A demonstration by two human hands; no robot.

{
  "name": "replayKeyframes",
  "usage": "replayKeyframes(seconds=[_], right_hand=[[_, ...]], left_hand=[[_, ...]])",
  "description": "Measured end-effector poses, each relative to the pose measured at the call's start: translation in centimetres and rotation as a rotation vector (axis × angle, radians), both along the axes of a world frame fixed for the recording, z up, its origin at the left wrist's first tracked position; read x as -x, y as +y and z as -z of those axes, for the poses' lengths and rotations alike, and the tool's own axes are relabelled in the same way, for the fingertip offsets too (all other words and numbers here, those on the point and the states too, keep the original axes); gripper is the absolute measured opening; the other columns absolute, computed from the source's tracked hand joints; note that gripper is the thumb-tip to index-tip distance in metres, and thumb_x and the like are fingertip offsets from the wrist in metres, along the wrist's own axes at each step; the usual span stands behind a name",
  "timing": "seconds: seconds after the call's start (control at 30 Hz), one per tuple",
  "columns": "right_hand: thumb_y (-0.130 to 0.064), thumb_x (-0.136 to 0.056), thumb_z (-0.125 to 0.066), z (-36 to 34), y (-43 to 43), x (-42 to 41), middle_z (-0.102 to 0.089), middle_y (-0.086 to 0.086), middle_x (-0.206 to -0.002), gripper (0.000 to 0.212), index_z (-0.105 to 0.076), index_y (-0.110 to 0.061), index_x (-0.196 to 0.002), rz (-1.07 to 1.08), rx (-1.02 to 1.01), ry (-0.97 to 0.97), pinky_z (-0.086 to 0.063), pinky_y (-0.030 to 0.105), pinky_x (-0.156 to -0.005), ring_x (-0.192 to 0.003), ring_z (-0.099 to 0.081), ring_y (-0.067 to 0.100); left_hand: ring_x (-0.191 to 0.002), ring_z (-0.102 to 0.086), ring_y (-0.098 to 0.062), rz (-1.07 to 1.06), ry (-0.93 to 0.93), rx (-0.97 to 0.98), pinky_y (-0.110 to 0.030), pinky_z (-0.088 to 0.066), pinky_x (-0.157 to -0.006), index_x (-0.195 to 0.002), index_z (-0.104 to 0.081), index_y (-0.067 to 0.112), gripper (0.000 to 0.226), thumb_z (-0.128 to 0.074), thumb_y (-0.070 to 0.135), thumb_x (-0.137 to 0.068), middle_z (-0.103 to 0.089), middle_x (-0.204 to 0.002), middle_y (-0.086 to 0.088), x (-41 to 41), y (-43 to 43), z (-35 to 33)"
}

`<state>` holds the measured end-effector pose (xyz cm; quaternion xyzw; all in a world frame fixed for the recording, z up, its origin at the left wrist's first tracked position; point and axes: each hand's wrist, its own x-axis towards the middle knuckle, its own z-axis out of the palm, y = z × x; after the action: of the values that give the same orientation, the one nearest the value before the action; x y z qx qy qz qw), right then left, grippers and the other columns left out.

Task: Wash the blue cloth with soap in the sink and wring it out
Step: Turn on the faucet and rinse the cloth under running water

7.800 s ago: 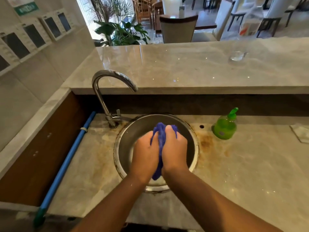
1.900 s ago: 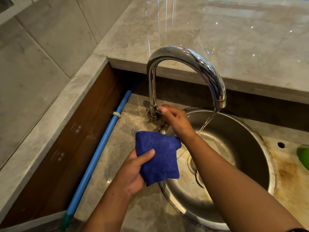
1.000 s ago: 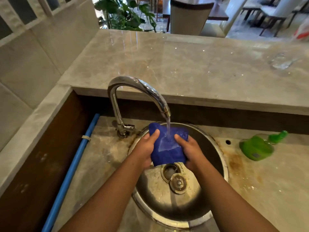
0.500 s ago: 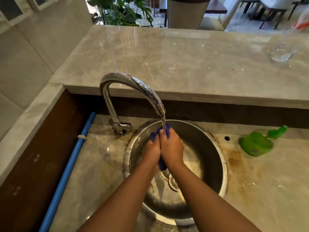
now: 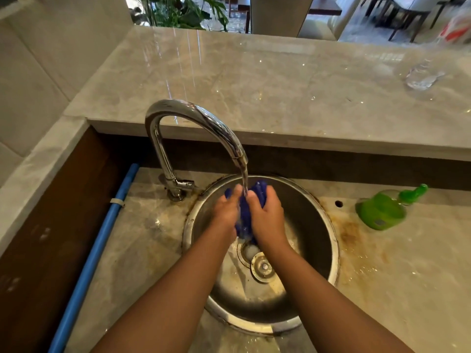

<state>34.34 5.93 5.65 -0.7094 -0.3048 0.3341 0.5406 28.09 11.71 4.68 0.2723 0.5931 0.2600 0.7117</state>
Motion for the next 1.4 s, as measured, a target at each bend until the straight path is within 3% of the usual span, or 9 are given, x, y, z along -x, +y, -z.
replayKeyframes(seconds=[0.13,0.37,0.5,0.67,0.8,0.93,1.1,1.2,1.4], right_hand=[[-0.032,-0.097,-0.057,1.1,1.3,0.1,-0.063,0.001,-0.085,0.013,-0.055,-0.02,-0.096,0.075,0.107,-0.14,-0.053,0.034,-0.068,-0.076,-0.062,0.017],[-0.026,-0.1,-0.055,1.8,2.7,-3.3,-0.066,0.009,-0.111,0.026,-0.06,-0.008,-0.118,0.164,0.232,0.002,-0.05,0.044,-0.095,-0.1,-0.063,0.026],[-0.025,-0.1,-0.055,1.3,2.1,-1.8,-0.066,0.009,-0.095,0.008,-0.058,-0.018,-0.096,0.105,0.115,0.052,-0.055,0.048,-0.084,-0.088,-0.066,0.028],[-0.022,-0.095,-0.063,1.3,1.6,0.5,-0.063,0.01,-0.093,0.015,-0.054,-0.012,-0.103,0.133,0.099,0.214,-0.055,0.041,-0.076,-0.081,-0.063,0.021],[-0.016,-0.094,-0.062,1.4,2.3,-0.1,-0.063,0.005,-0.088,0.011,-0.056,-0.01,-0.1,0.172,0.169,0.114,-0.052,0.035,-0.072,-0.079,-0.063,0.021],[-0.02,-0.096,-0.062,1.5,3.1,-2.3,-0.067,0.005,-0.094,0.009,-0.059,-0.013,-0.1,0.184,0.196,0.184,-0.056,0.045,-0.086,-0.09,-0.066,0.026],[-0.016,-0.1,-0.057,0.3,2.5,-2.7,-0.066,0.004,-0.095,0.013,-0.057,-0.026,-0.092,0.198,0.095,0.401,-0.059,0.044,-0.082,-0.086,-0.068,0.023],[-0.017,-0.1,-0.056,-0.5,2.3,-1.6,-0.07,0.016,-0.105,0.006,-0.06,-0.016,-0.104,0.17,0.034,0.551,-0.057,0.054,-0.091,-0.097,-0.071,0.033],[-0.017,-0.098,-0.058,-1.0,1.2,-2.2,-0.07,0.006,-0.109,0.017,-0.06,-0.02,-0.115,0.077,0.02,0.259,-0.061,0.047,-0.085,-0.097,-0.071,0.026]], left_hand=[[-0.092,-0.073,-0.029,-0.017,-0.166,0.093,-0.048,-0.059,-0.086,-0.111,-0.064,0.015,0.031,-0.057,0.041,-0.097,-0.074,-0.102,-0.014,-0.7,-1.6,0.5],[-0.114,-0.062,-0.035,0.095,-0.335,0.019,-0.048,-0.055,-0.086,-0.135,-0.049,0.011,0.049,-0.054,-0.01,-0.091,-0.06,-0.132,-0.019,1.3,-1.1,-1.2],[-0.094,-0.068,-0.028,-0.049,-0.221,0.011,-0.051,-0.055,-0.086,-0.12,-0.055,0.013,0.022,-0.058,0.01,-0.098,-0.067,-0.114,-0.015,0.9,0.7,-1.1],[-0.091,-0.073,-0.029,-0.149,-0.185,0.162,-0.044,-0.06,-0.067,-0.125,-0.058,0.014,0.038,-0.055,0.041,-0.099,-0.073,-0.11,-0.014,0.1,-0.1,0.2],[-0.102,-0.067,-0.032,-0.106,-0.247,0.149,-0.044,-0.057,-0.071,-0.124,-0.049,0.013,0.025,-0.054,0.01,-0.099,-0.064,-0.12,-0.018,0.5,-2.0,0.5],[-0.115,-0.062,-0.038,-0.016,-0.493,0.1,-0.048,-0.054,-0.089,-0.137,-0.047,0.006,0.054,-0.052,-0.015,-0.088,-0.061,-0.13,-0.024,2.1,-2.0,0.2],[-0.105,-0.069,-0.035,-0.035,-0.263,0.045,-0.045,-0.062,-0.069,-0.133,-0.052,0.016,0.04,-0.06,0.007,-0.096,-0.066,-0.125,-0.016,2.4,0.3,0.4],[-0.1,-0.07,-0.031,-0.042,-0.102,-0.011,-0.051,-0.061,-0.082,-0.123,-0.058,0.02,0.026,-0.059,0.028,-0.098,-0.07,-0.117,-0.011,2.1,0.7,0.8],[-0.1,-0.07,-0.032,-0.01,-0.198,-0.002,-0.051,-0.06,-0.081,-0.115,-0.062,0.023,0.02,-0.062,0.03,-0.096,-0.071,-0.115,-0.012,2.5,1.4,0.3]])
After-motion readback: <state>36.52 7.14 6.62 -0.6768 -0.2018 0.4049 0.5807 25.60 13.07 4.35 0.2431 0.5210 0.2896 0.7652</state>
